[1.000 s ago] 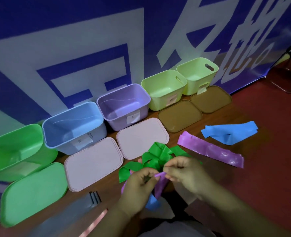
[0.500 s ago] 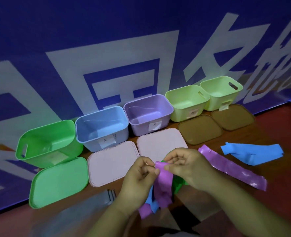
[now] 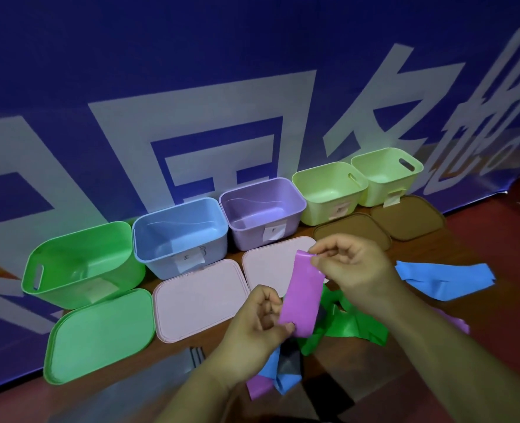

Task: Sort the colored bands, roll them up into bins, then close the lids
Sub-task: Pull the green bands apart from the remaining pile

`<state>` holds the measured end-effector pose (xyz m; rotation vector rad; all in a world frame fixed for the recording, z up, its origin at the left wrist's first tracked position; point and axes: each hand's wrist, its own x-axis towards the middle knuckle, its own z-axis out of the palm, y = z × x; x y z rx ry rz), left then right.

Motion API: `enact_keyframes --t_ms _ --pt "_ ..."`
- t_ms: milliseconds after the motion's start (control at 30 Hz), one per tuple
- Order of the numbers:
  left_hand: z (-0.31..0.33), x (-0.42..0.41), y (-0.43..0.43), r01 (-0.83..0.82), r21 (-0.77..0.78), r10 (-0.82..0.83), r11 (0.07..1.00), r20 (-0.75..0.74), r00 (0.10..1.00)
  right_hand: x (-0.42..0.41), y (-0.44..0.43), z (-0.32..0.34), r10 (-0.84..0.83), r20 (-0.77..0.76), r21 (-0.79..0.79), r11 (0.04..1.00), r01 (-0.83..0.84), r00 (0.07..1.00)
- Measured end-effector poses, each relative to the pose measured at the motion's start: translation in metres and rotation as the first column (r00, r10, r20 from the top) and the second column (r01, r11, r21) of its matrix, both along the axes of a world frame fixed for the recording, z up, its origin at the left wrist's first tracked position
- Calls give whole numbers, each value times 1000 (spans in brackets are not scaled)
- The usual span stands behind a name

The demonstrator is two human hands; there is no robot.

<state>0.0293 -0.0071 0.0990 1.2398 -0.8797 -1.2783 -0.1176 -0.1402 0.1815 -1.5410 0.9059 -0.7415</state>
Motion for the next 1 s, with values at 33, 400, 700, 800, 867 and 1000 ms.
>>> enact_keyframes --t_ms 33,400,700,800,867,1000 --pt "1 0 -1 18 3 -18 1000 2 1000 -3 -2 -1 -34 10 0 999 34 999" --pt "-16 8 -19 177 110 -191 978 129 973 -53 -33 -18 -295 -107 -18 956 294 950" --pt "-45 -4 -49 255 281 -314 925 189 930 -97 -52 -62 -405 -96 169 893 416 909" --pt "-54 -8 -61 294 296 -365 909 222 904 -116 -62 -78 -439 -134 138 879 456 888" --pt "-59 -13 -69 319 311 -392 895 211 895 -131 -70 -85 -495 -146 133 848 512 857" --pt "-68 -27 -90 343 351 -422 871 176 890 -167 -85 -104 -522 -199 150 820 552 829"
